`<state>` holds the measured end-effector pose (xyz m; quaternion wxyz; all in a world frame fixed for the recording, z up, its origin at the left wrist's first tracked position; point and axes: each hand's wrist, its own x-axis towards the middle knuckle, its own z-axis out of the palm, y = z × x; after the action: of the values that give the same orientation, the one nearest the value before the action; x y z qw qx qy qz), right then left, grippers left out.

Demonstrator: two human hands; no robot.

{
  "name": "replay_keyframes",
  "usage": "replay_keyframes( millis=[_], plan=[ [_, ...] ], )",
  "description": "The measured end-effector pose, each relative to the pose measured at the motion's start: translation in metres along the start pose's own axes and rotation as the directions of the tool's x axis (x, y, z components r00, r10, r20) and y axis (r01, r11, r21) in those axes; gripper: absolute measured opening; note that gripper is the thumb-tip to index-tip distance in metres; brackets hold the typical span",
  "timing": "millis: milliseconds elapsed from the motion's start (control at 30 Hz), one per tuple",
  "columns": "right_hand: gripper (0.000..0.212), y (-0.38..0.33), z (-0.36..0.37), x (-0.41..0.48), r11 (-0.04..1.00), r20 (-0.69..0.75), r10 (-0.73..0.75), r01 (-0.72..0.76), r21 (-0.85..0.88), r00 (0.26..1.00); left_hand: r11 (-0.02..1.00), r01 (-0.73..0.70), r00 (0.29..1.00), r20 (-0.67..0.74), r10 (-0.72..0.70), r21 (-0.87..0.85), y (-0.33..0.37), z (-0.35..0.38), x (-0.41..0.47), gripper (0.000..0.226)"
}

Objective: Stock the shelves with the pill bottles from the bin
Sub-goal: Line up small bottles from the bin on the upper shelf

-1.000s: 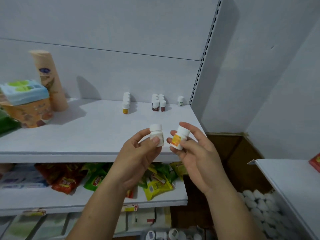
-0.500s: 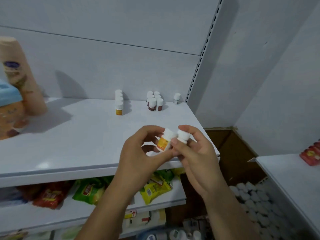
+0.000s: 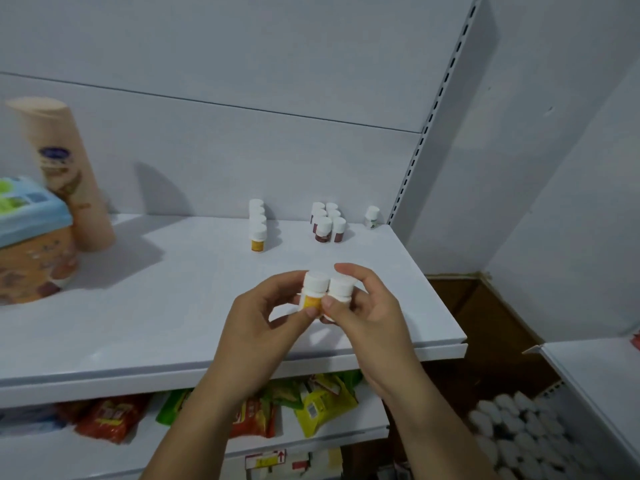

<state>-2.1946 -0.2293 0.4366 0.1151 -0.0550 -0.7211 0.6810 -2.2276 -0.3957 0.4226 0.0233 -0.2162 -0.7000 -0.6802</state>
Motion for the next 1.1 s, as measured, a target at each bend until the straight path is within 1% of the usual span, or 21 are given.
replay_keyframes(
  millis=[67, 200, 367, 467, 533, 633, 733, 867, 967, 1100],
  plan=[
    [0.040, 0.006, 0.014, 0.011, 0.998, 0.023, 0.005, -0.004, -0.066, 1.000, 0.997, 0.012, 0.999, -0.037, -0.009, 0.072, -0.007, -0.014, 0.004, 0.039],
    [0.030, 0.023, 0.032, 0.035, 0.985, 0.060, -0.039, 0.048, -0.165, 0.997, 0.979, 0.030, 0.995, -0.097, -0.011, 0.202, -0.023, -0.031, 0.020, 0.037],
    [0.027, 0.043, 0.042, 0.072, 0.964, 0.031, -0.027, 0.035, -0.264, 0.999, 0.939, 0.085, 0.992, -0.112, -0.050, 0.332, -0.048, -0.037, 0.055, 0.033],
    [0.030, 0.050, 0.043, 0.094, 0.948, 0.020, -0.027, 0.032, -0.318, 0.999, 0.906, 0.102, 0.993, -0.102, -0.065, 0.412, -0.058, -0.037, 0.078, 0.034],
    [0.031, 0.052, 0.043, 0.106, 0.934, 0.003, -0.035, 0.034, -0.355, 0.999, 0.894, 0.110, 0.992, -0.097, -0.075, 0.434, -0.061, -0.035, 0.087, 0.030],
    [0.035, 0.052, 0.042, 0.117, 0.929, -0.021, -0.046, 0.035, -0.367, 0.999, 0.874, 0.117, 0.993, -0.080, -0.089, 0.472, -0.063, -0.032, 0.090, 0.023],
    [0.031, 0.048, 0.044, 0.129, 0.920, -0.041, -0.075, 0.054, -0.389, 0.996, 0.859, 0.113, 0.993, -0.086, -0.081, 0.499, -0.068, -0.035, 0.084, 0.015],
    [0.028, 0.039, 0.063, 0.160, 0.910, -0.025, -0.047, 0.032, -0.414, 0.999, 0.829, 0.148, 0.989, -0.063, -0.135, 0.540, -0.070, -0.049, 0.081, 0.023],
    [0.025, 0.034, 0.076, 0.192, 0.893, -0.043, -0.044, 0.020, -0.449, 0.998, 0.839, 0.172, 0.985, -0.071, -0.158, 0.516, -0.066, -0.063, 0.083, 0.022],
    [0.028, 0.031, 0.088, 0.230, 0.838, -0.062, -0.003, -0.031, -0.544, 0.998, 0.861, 0.228, 0.973, -0.071, -0.220, 0.454, -0.061, -0.066, 0.082, 0.020]
  ],
)
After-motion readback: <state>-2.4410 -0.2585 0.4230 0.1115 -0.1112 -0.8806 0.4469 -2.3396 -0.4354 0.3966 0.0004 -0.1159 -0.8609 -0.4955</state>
